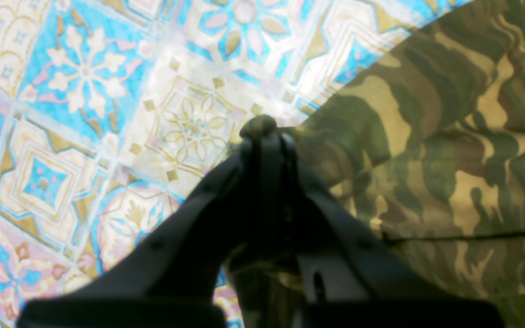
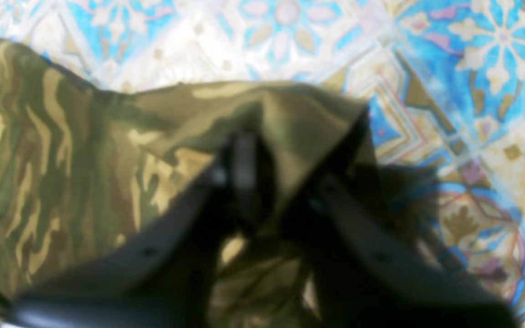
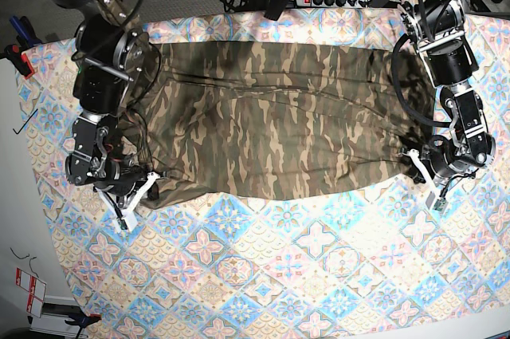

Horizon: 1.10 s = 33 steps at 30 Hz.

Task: Fold the T-shirt properly
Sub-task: 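Fold both side edges inward toward the shirt's middle with both grippers, then drag the folded shirt toward the collar end with both grippers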

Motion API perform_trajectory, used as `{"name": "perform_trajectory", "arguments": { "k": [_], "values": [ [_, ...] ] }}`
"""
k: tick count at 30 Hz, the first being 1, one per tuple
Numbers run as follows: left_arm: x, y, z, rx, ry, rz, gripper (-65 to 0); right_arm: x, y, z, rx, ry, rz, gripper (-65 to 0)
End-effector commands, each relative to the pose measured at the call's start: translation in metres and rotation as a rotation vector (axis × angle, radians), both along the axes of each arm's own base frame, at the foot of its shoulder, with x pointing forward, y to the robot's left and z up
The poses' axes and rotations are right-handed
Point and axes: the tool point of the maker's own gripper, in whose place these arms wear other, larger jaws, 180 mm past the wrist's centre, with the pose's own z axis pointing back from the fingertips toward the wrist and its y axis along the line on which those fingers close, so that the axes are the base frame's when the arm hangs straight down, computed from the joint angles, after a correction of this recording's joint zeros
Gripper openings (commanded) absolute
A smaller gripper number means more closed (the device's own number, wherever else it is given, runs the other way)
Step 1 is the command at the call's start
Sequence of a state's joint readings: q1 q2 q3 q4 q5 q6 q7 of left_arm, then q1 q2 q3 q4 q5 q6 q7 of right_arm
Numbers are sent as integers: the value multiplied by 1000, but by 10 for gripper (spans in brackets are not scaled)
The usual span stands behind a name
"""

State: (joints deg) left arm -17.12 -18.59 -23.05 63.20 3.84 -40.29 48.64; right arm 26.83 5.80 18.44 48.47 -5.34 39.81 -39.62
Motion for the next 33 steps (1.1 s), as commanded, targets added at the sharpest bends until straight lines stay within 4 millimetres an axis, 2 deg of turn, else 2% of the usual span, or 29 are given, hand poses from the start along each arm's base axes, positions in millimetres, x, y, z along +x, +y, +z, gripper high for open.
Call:
{"name": "perform_trajectory", "arguments": {
  "k": [1,2,4,8,10,12,14,17,20,23,25,29,33],
  "values": [
    [13,7,17,9,-55,8,-650,20,2,22,1,-70,12,-641],
    [11,7,15,9,-50,8,-650,18,6,20,-12,-65,34,-635],
    [10,7,15,9,-49,8,-650,25,14,35,-66,-111,89,-629],
    [9,7,15,19,-43,-1,-650,-4,17,38,-202,-120,175,-627],
    [11,1,14,27,-37,-28,-650,-12,17,52,-264,-149,201,-627],
    [15,0,23,52,-61,-45,-650,-17,17,65,-309,-172,212,-626],
    [10,0,28,78,-77,-57,-650,-23,15,70,-337,-178,217,-626],
    [7,-7,46,133,-130,-101,-650,-34,14,71,-357,-181,220,-625],
    [-3,-22,53,179,-148,-166,-650,-47,9,67,-377,-169,225,-625],
    [-14,-26,56,203,-159,-188,-650,-62,6,60,-397,-153,240,-625],
    [-18,-26,55,208,-154,-192,-650,-72,4,58,-405,-146,243,-625],
    [-21,-25,53,208,-149,-190,-650,-88,-1,66,-444,-166,260,-625],
    [-29,-7,55,211,-150,-132,-650,-102,-3,80,-484,-204,272,-625]
  ]
}}
